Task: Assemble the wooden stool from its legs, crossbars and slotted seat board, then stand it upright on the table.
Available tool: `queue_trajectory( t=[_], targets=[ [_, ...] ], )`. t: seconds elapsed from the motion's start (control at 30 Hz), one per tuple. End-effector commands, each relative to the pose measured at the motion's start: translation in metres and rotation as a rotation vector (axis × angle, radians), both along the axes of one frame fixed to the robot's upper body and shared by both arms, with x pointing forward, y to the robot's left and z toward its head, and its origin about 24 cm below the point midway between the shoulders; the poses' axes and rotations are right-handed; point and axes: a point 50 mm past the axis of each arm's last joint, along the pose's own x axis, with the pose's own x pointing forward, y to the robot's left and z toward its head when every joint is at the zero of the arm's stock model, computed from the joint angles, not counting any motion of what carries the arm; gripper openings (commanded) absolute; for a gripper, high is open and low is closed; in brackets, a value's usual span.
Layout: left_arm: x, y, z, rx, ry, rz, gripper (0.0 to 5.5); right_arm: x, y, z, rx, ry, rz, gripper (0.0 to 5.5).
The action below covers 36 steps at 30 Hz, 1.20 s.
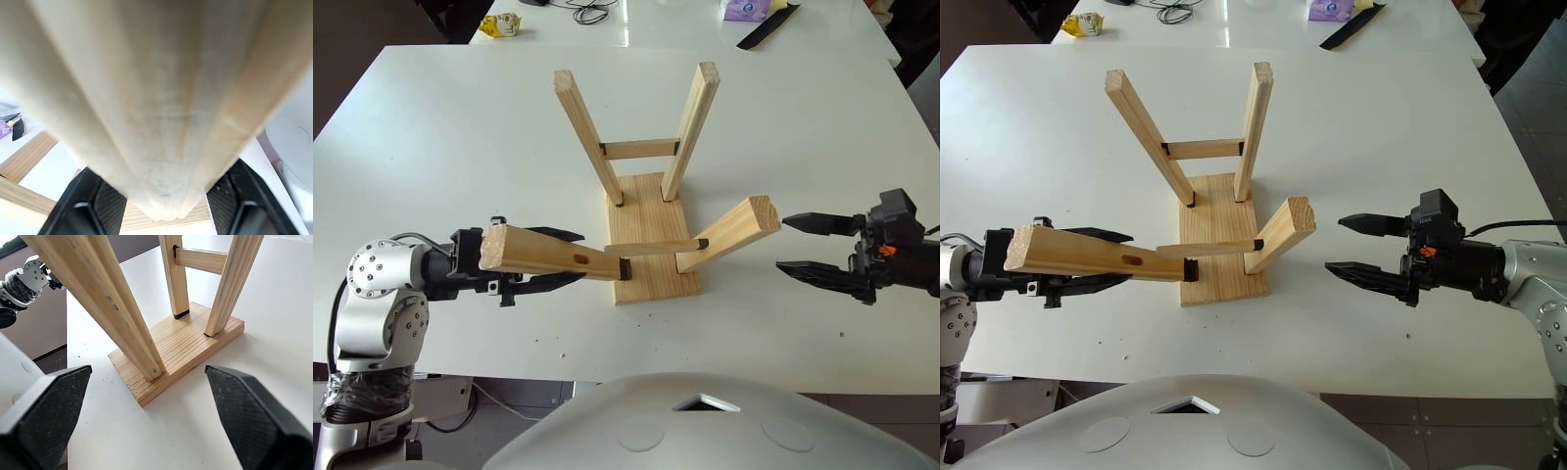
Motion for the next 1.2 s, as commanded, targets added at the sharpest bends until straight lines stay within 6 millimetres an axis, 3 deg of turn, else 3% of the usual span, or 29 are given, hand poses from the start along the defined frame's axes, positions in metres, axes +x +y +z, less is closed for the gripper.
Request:
queue_trajectory(
  t=[0.03, 0.73, 1.2],
  targets=[
    [0.0, -0.004, -0.006, 0.026, -0.024, 0.001, 2.07, 0.0, 0.002, 0.0, -0.009, -0.019, 0.007, 4.3],
    [-0.013, 0.011, -0.014, 0.151, 0.054, -0.057, 2.07, -0.001, 0.0, 0.002, -0.025, -0.025, -0.002, 4.3],
    [0.001, 0.005, -0.011, 0.133, 0.167, -0.035, 2.07, 0.002, 0.008, 0.002, -0.031, -0.042, 0.045, 4.3]
  ],
)
